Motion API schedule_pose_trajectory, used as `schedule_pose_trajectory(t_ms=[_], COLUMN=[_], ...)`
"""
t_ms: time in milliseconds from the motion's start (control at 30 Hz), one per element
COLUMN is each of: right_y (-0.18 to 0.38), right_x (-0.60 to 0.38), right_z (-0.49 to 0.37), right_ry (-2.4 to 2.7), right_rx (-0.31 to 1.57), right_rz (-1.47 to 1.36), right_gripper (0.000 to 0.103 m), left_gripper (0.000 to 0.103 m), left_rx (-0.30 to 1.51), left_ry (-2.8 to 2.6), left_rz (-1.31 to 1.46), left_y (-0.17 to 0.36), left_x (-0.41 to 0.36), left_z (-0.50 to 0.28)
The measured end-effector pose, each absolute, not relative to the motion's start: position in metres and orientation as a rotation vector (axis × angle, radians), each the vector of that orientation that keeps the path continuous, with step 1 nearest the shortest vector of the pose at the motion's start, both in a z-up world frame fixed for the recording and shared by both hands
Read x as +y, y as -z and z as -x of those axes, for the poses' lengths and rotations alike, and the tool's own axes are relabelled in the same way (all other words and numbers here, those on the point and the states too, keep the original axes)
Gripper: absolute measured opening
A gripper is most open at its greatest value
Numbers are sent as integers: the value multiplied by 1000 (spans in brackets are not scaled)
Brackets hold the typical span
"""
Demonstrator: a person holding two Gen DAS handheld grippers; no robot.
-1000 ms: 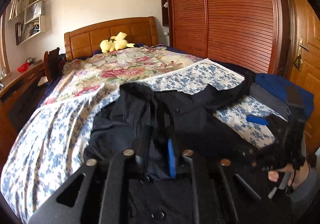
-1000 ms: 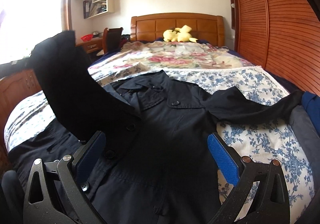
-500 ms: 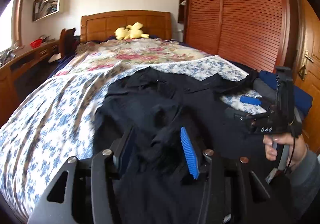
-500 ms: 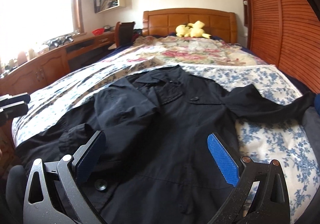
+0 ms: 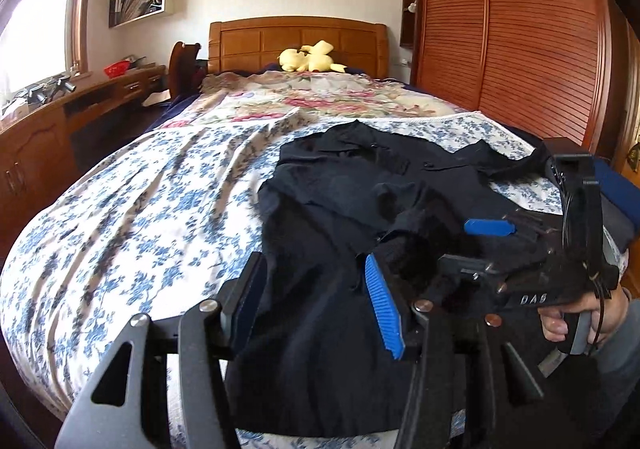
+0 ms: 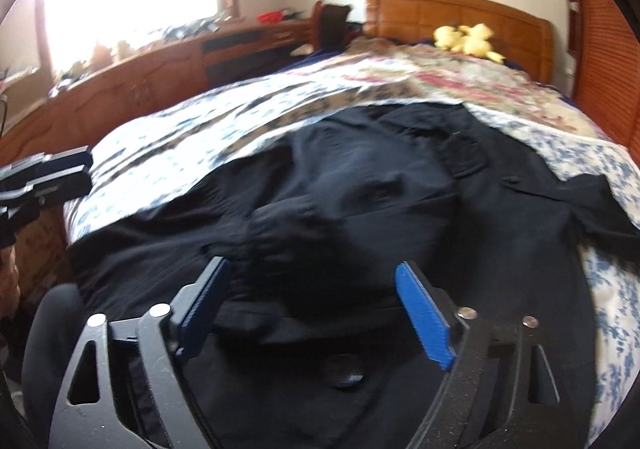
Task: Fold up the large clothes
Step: 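Move the right gripper across the coat to the other sleeve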
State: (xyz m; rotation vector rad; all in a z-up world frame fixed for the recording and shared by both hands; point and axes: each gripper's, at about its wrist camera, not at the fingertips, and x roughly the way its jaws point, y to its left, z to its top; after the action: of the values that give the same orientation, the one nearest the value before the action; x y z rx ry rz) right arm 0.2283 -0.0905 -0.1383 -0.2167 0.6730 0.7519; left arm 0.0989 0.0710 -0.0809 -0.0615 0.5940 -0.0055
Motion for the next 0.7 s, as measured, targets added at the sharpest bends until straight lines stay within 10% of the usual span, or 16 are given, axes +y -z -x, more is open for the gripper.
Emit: schedule_pose_trajectory(t_ms=[533,700], right_y=[178,182], right_x=[-44,-46], right_z=[-219,-217], right_ry=[-841,-815], right_rx=[783,768], right_rz=[329,402], right_gripper=[75,47], left_gripper=[50,50], left_rx=[616,619], left_ry=[-27,-16], left_rz=[74,74], left_y=[99,102], left_x=[88,85], left_z=[-92,-93])
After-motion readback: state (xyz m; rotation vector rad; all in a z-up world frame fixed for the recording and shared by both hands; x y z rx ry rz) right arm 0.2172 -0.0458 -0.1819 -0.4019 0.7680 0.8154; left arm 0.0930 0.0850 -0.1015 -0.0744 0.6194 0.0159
